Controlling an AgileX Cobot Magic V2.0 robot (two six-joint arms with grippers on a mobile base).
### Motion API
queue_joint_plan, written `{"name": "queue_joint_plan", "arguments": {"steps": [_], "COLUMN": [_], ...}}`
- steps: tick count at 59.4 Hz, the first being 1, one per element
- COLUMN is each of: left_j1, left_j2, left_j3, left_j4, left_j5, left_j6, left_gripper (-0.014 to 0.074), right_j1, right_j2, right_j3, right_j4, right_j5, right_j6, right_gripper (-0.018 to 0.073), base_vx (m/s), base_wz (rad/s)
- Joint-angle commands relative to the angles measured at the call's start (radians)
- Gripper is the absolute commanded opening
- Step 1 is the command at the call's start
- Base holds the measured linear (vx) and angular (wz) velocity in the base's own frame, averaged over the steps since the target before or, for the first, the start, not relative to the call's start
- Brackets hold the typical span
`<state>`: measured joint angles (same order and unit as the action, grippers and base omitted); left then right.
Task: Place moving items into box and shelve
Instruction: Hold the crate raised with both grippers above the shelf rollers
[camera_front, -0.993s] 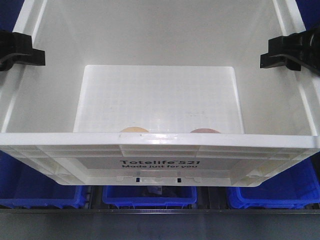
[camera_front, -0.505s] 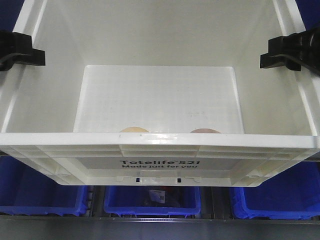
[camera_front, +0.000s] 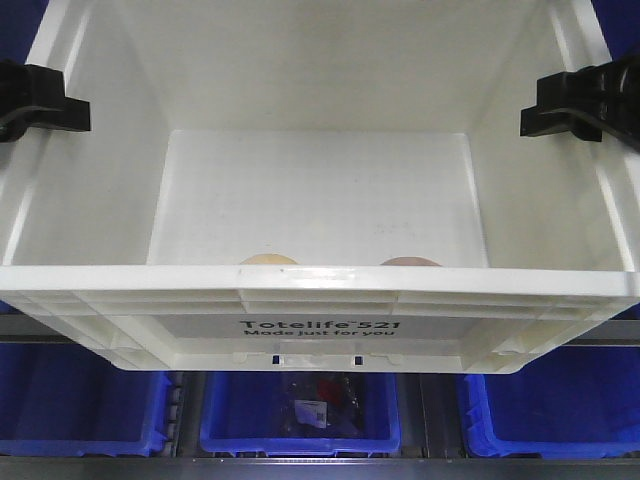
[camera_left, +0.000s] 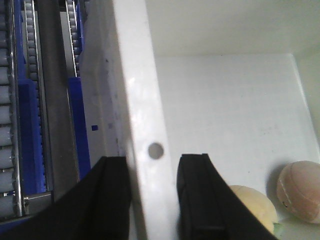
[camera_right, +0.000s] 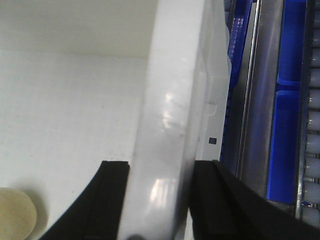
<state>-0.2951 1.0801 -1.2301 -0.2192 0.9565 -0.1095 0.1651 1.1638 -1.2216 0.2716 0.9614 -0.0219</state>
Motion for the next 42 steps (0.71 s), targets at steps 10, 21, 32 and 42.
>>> {"name": "queue_joint_plan", "arguments": {"steps": [10, 21, 32, 42], "left_j1": [-0.006, -0.006, -0.006, -0.006], "left_j2": [-0.029, -0.029, -0.029, -0.029], "left_j3": [-0.049, -0.049, -0.049, -0.049], "left_j4": [-0.021, -0.021, -0.021, -0.021], "left_j5": [-0.13, -0.13, -0.13, -0.13], "left_j6": [0.016, 0.016, 0.016, 0.016], "left_gripper": [-0.0006, -0.0006, -0.0006, -0.0006], "right_j1": [-0.005, -0.005, -0.005, -0.005], "right_j2": [-0.031, -0.031, -0.031, -0.031], "right_j3": [-0.038, -0.038, -0.038, -0.038], "right_j4": [0.023, 0.023, 0.023, 0.023], "right_j5": [-0.129, -0.129, -0.129, -0.129], "right_j6": [-0.018, -0.018, -0.018, -0.018], "right_gripper": [-0.0006, -0.0006, -0.0006, -0.0006], "base_vx": [0.06, 0.05, 0.04, 0.03], "base_wz": [-0.01, -0.01, -0.01, -0.01]}}
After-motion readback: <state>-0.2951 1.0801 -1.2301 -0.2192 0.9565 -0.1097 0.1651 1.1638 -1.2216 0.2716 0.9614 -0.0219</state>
